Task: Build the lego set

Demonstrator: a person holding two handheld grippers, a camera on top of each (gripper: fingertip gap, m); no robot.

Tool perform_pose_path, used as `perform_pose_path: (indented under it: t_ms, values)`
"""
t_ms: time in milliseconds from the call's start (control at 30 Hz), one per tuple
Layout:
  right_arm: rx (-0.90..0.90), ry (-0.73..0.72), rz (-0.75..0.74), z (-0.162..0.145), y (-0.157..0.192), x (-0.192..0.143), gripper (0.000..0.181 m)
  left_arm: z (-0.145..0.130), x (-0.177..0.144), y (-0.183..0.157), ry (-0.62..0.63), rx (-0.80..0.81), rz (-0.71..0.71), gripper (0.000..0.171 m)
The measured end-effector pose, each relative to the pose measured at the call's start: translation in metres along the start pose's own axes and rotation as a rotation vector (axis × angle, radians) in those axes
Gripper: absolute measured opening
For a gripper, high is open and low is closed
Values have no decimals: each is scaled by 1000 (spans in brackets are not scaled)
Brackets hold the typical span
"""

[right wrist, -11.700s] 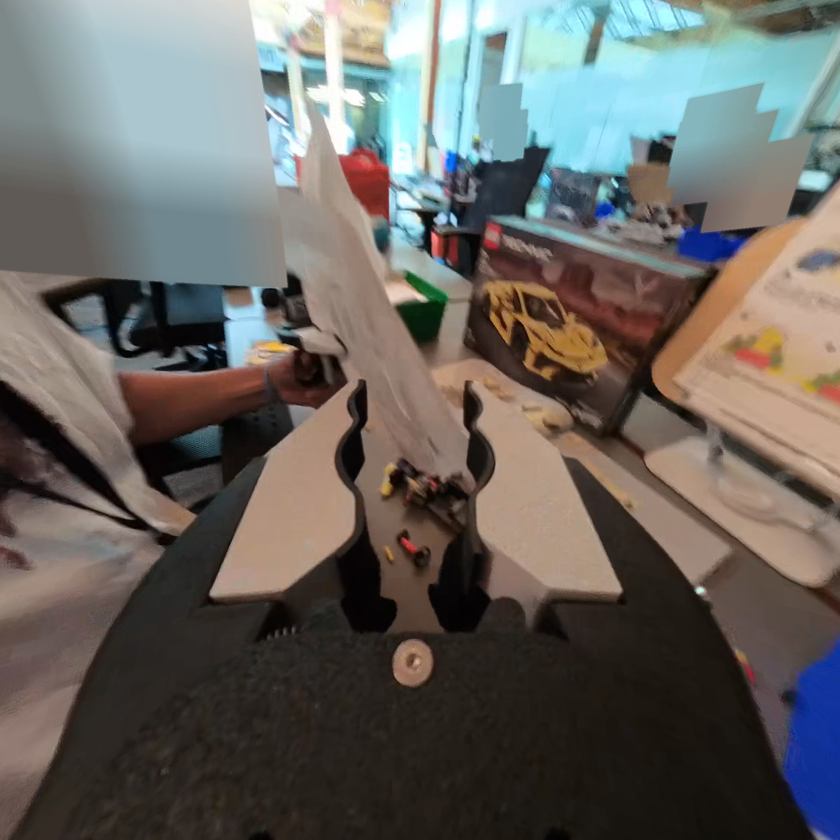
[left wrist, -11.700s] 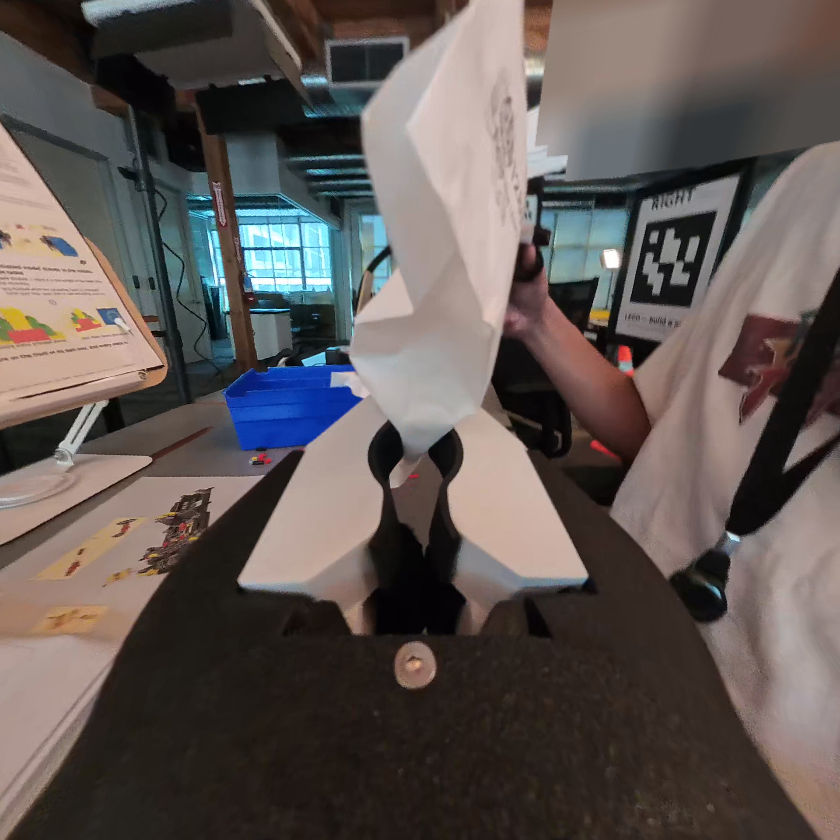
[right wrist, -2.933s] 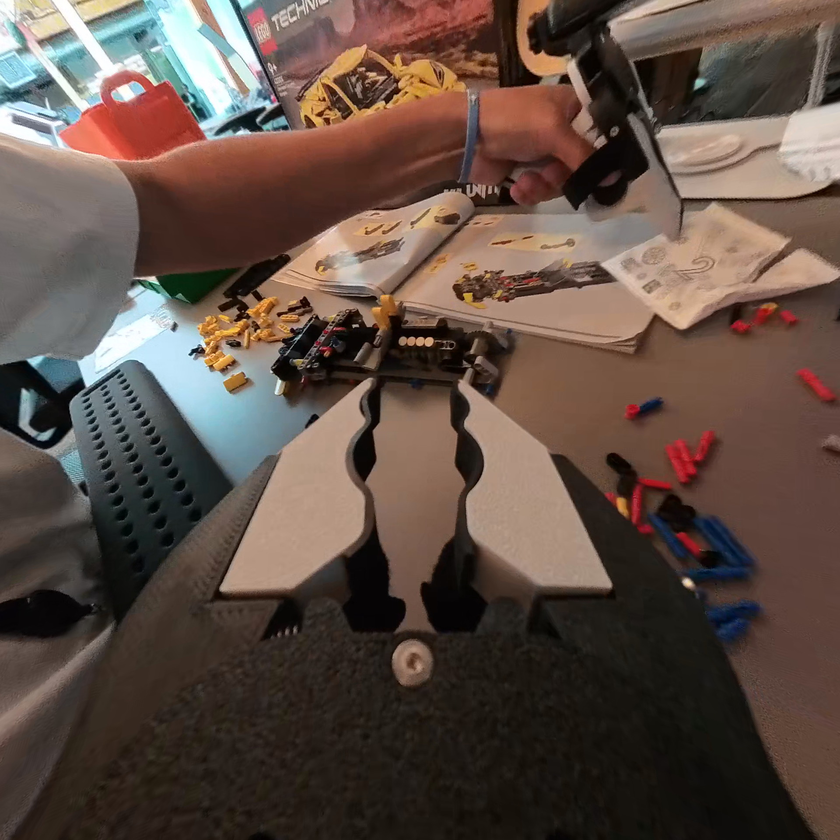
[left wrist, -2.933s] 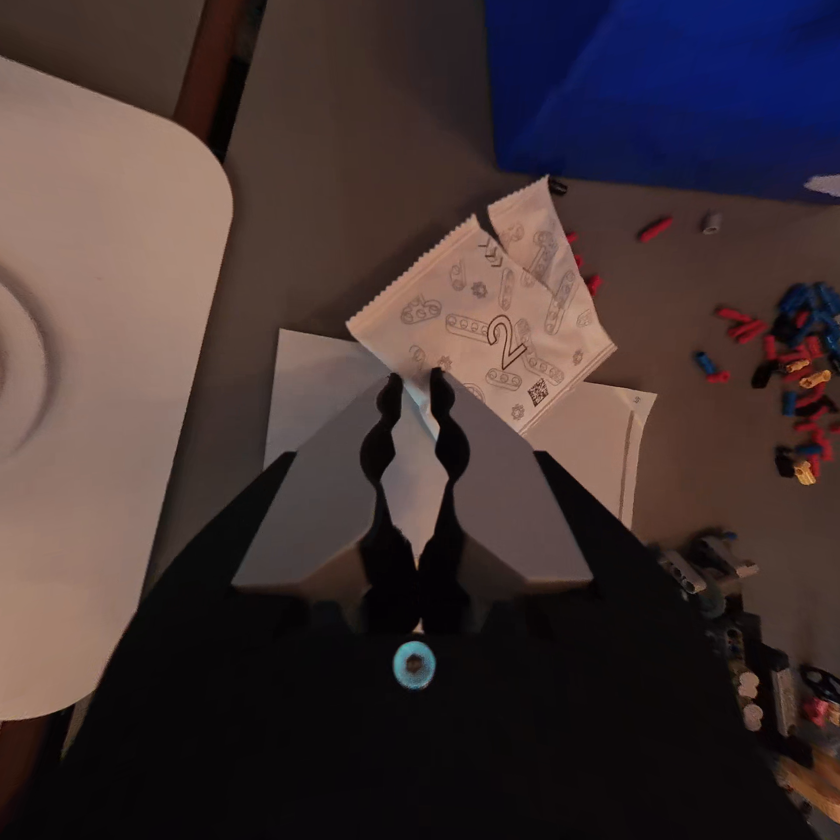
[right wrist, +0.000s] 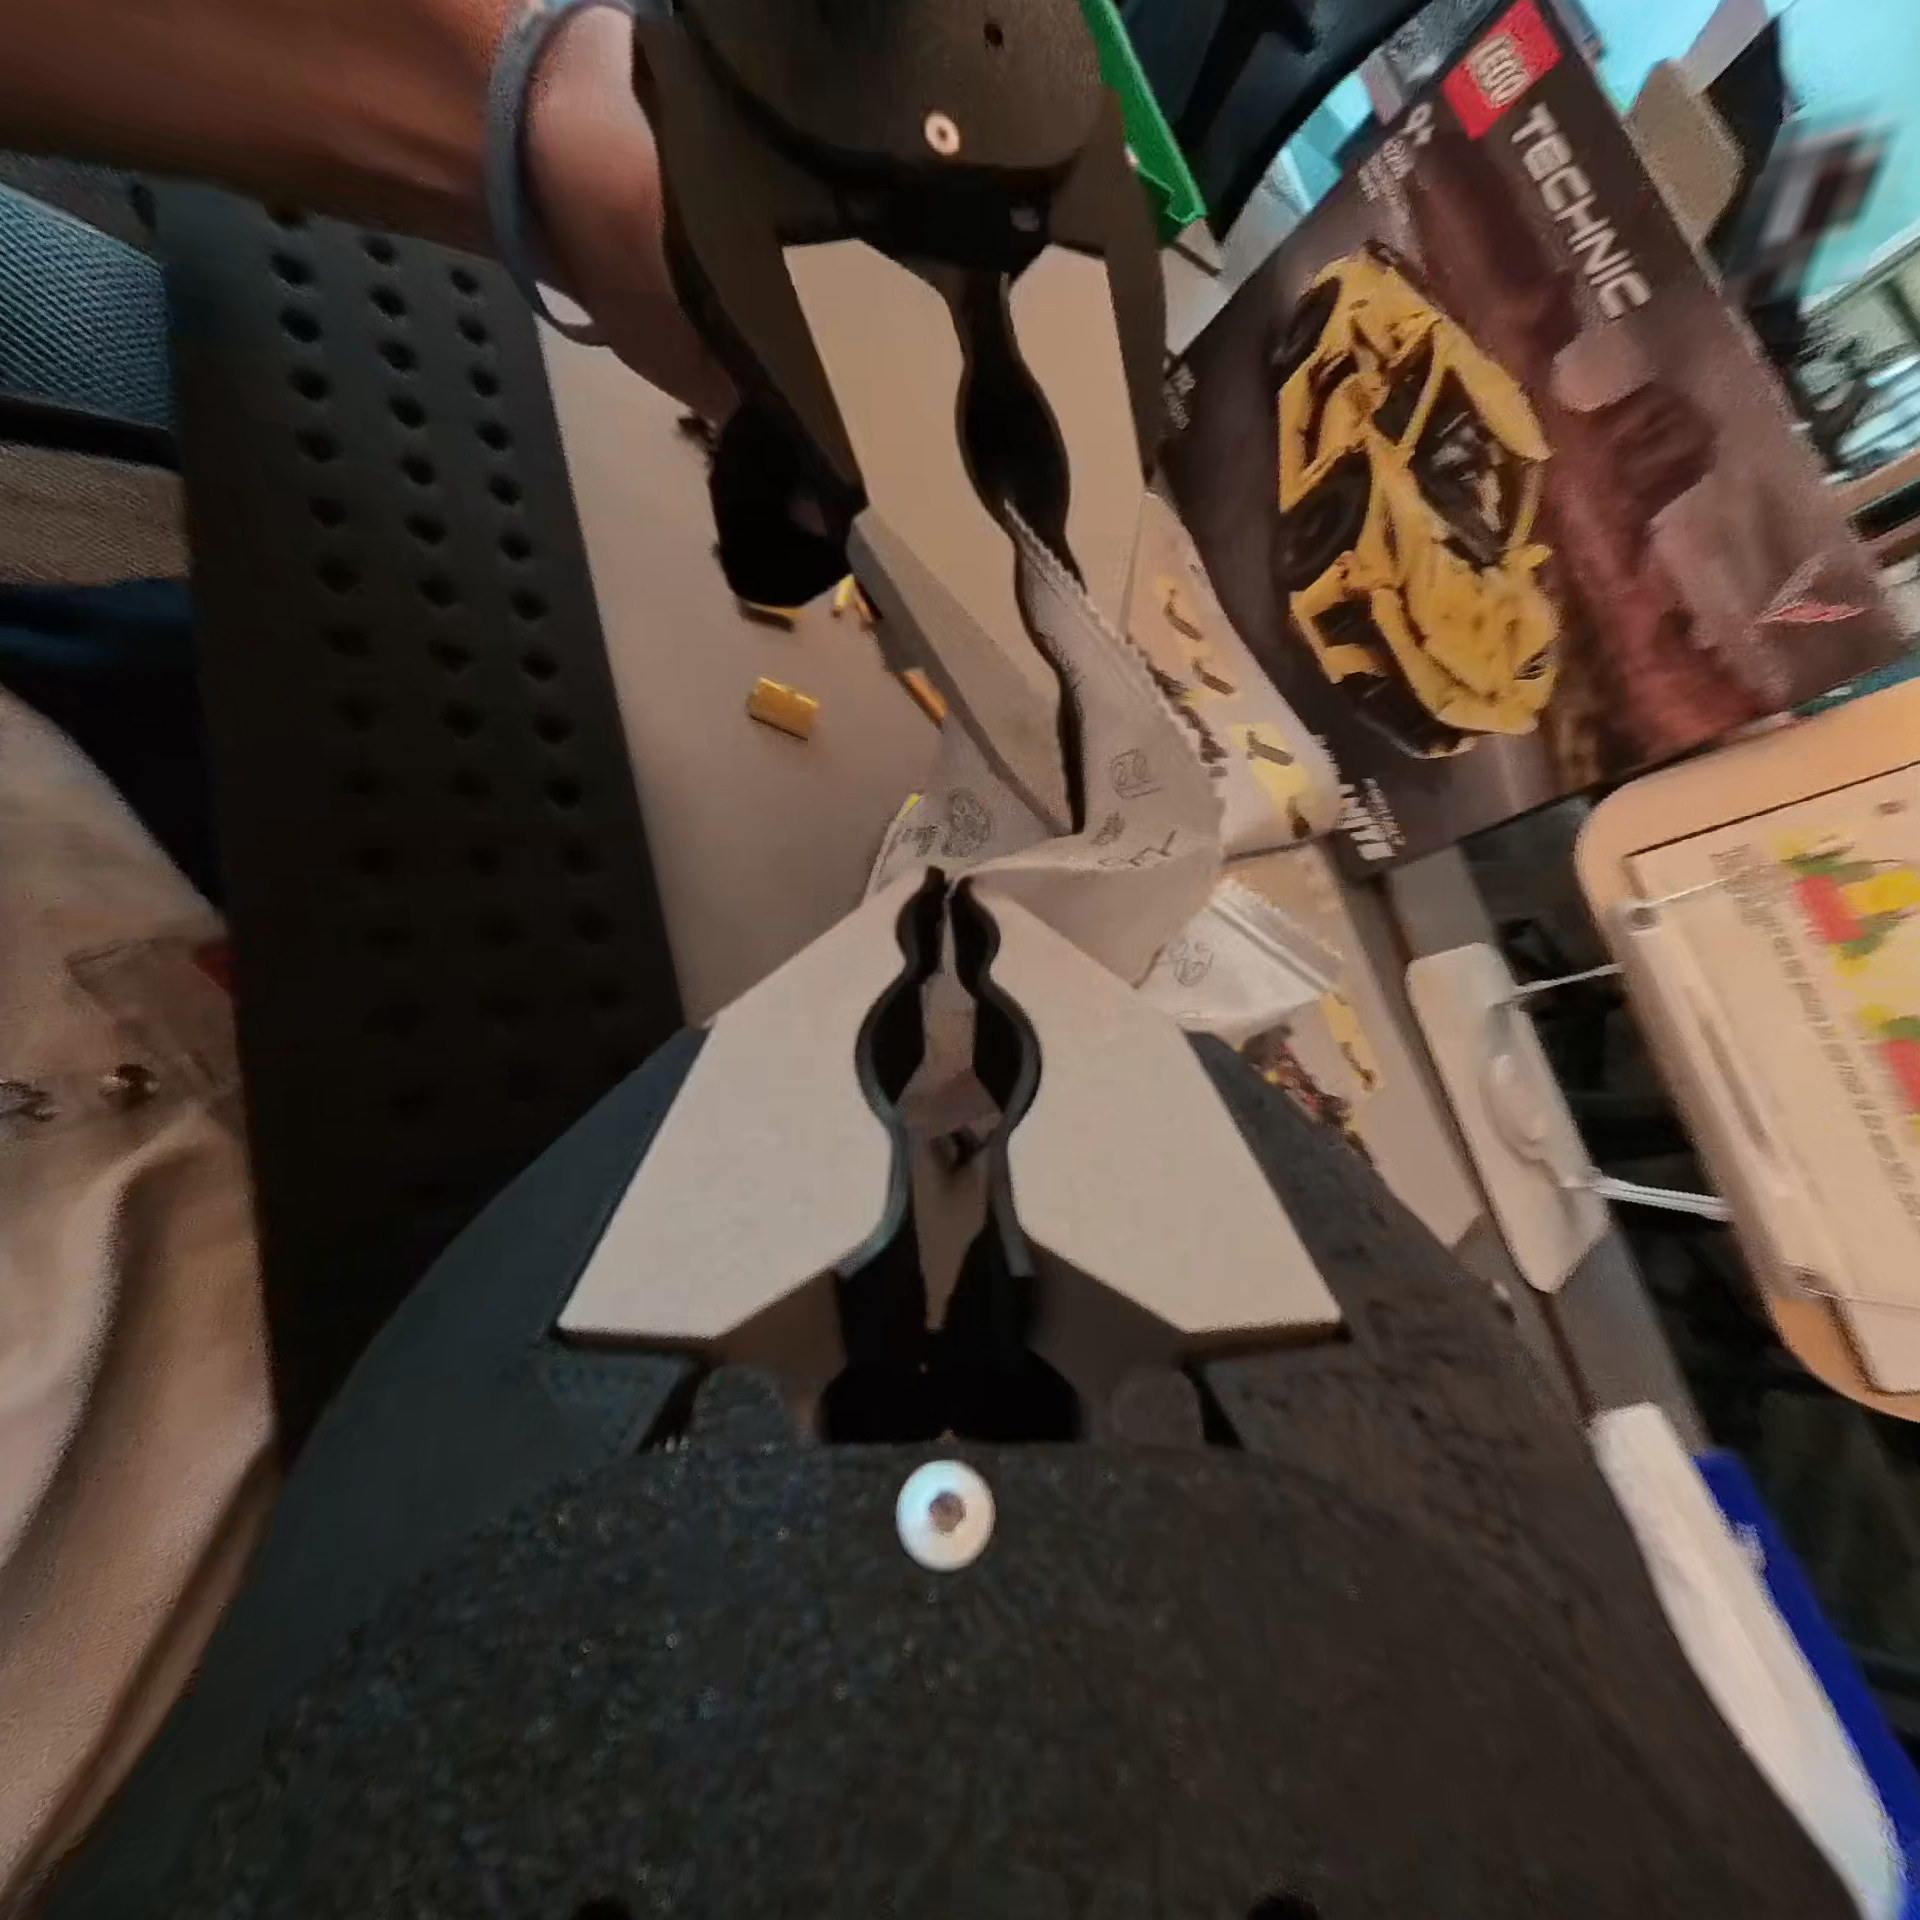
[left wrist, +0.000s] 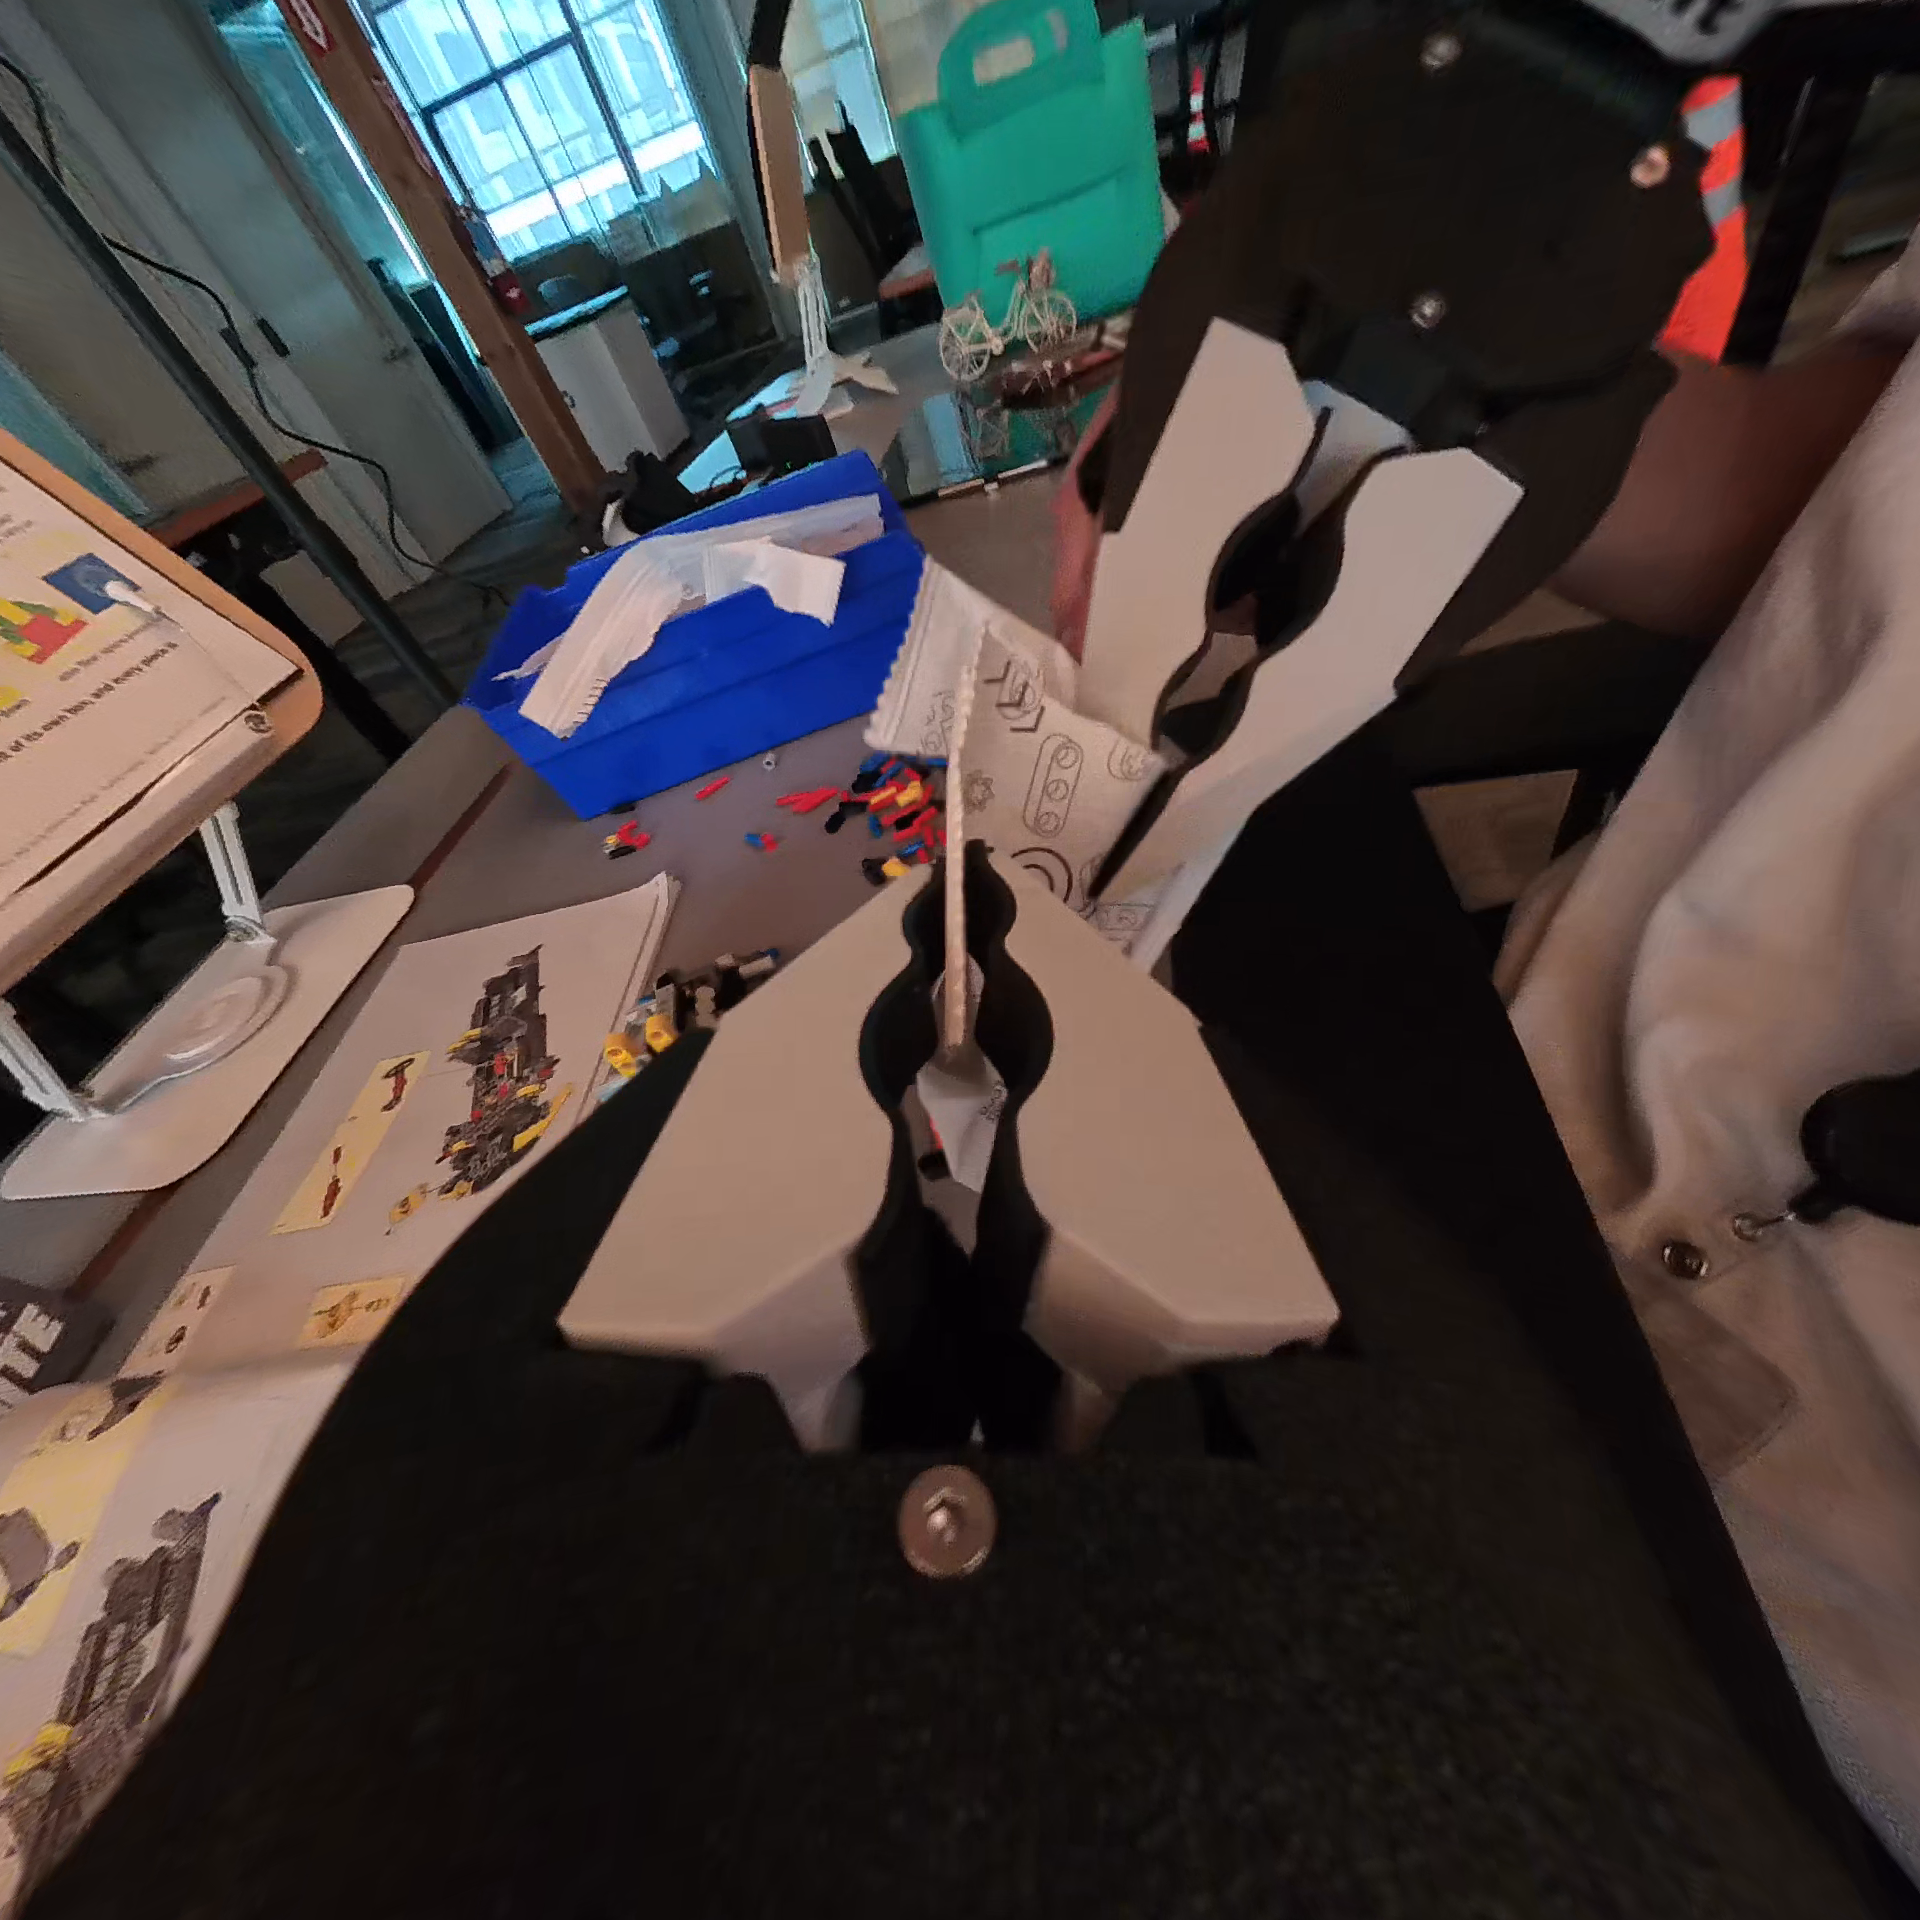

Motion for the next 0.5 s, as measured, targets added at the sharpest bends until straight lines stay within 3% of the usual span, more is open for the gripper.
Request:
perform_pose_path:
  t_ms: [167, 300, 433, 500]
  values:
    - [-227, 78, -136, 1, 4, -8, 0, -7, -2, 0, -80, -31, -40, 0]
    - [-421, 138, -186, 5, 9, -13, 0, -19, -7, -7, -43, -53, -61, 3]
    - [-458, 201, -147, 1, 14, -10, 0, -23, -19, -12, 10, -70, -43, 10]
    - [-440, 215, -117, -4, 12, -8, 0, -24, -26, -12, 28, -73, -32, 1]
Point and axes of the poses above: each gripper's, where its closed fingertips meet, x out along the fingers, z out of its top, y = z × x across the jaws, the point moved 10 cm from there along -x, back along the fingers, and after that the axes turned 7 degrees about -z, right-handed, at the moved point
